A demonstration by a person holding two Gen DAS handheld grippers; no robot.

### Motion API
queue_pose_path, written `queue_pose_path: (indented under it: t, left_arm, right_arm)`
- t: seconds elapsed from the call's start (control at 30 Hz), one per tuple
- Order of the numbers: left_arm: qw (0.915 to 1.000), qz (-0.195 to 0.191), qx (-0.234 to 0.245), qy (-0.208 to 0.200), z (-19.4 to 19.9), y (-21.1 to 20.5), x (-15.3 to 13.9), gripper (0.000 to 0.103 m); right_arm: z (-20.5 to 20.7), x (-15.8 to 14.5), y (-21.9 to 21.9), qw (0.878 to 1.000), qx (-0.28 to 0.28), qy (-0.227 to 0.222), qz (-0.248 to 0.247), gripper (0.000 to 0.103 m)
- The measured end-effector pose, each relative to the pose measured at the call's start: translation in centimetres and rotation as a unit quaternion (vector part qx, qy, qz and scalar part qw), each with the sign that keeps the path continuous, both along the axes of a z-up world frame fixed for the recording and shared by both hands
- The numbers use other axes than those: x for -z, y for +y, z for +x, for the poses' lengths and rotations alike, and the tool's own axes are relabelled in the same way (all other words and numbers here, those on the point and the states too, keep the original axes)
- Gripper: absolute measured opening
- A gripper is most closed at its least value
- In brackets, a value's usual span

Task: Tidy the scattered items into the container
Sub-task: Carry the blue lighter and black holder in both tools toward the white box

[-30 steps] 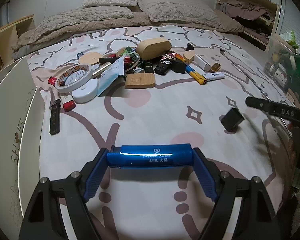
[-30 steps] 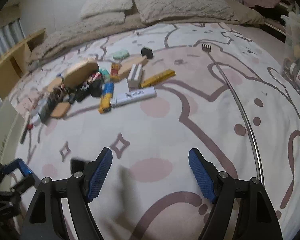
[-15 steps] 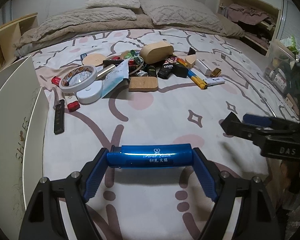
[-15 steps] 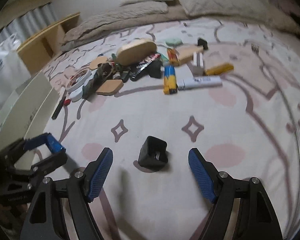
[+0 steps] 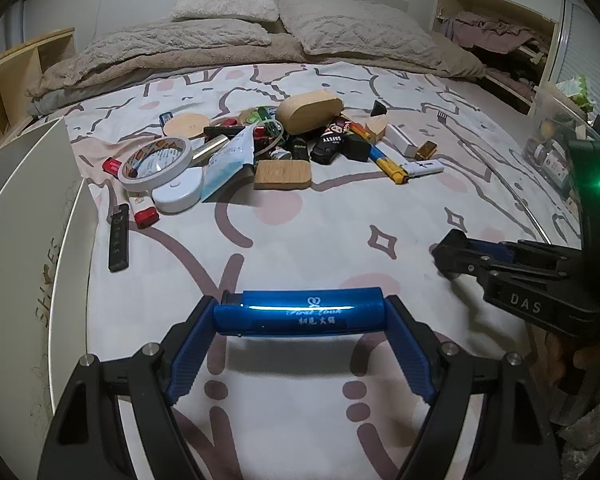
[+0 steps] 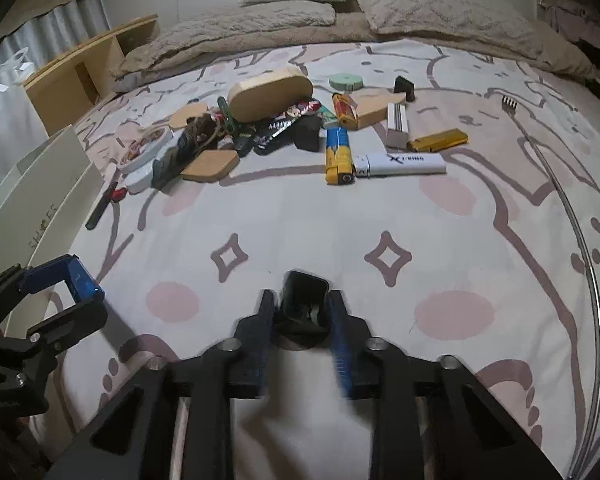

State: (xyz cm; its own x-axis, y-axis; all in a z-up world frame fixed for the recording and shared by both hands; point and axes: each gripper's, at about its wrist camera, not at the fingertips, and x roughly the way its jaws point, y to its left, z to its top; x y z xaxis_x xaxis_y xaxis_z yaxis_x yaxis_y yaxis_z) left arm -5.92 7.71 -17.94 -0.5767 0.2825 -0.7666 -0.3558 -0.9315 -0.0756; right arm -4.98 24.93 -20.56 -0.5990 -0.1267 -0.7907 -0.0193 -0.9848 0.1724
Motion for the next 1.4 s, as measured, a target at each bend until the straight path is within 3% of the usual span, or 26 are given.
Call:
queue_pose_path:
  t: [0.67,1.0,1.4]
  left_arm:
    - [0.9988,0.030,0.001,0.039,0.8,-0.6,-3.5,0.082]
    - [0.9959,0.038,0.007,0.081,2.1,-0.8,-6.4,0.082]
    - [0.9885,0.058,-0.004,0.139,3.6,-2.9,-10.5,0.082]
  right_arm:
    - [2.7,-4.7,-0.3,0.995,0.027,0.089,-0.029,0.024]
    - [4.4,-7.3,-0.1,0.988,0.041,0.139,-0.055,0.024]
    - [5.3,-11.1,-2.1,0.977,0.020,0.205,-0.061,0.024]
